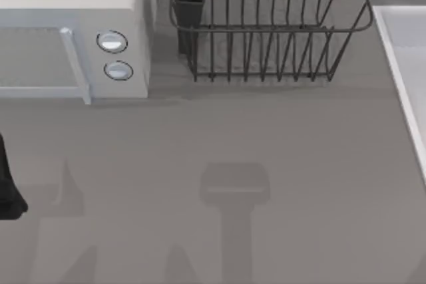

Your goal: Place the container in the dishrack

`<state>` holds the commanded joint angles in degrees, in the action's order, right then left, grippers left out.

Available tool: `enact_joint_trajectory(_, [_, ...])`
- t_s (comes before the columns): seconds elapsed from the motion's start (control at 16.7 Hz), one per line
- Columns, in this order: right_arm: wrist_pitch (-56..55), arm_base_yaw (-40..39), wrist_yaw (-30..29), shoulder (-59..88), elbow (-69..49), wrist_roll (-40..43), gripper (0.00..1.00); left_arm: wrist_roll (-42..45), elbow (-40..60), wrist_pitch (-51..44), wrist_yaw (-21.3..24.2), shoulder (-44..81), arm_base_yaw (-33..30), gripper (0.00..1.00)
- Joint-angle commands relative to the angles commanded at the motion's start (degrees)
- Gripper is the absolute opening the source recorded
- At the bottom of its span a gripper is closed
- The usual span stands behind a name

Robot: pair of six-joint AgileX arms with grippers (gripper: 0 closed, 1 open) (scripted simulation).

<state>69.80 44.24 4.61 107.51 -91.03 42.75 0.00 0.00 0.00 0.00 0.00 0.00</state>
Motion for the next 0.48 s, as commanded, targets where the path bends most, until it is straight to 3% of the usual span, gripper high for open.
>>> enact_joint_trajectory(0.24, [14.2, -0.2, 0.0, -1.9, -12.7, -0.1, 0.0, 0.0, 0.0, 0.0, 0.0, 0.0, 0.0, 1.0])
enact_joint_trajectory(0.48, [18.7, -0.4, 0.0, -3.0, -17.2, -0.1, 0.0, 0.0, 0.0, 0.0, 0.0, 0.0, 0.0, 1.0])
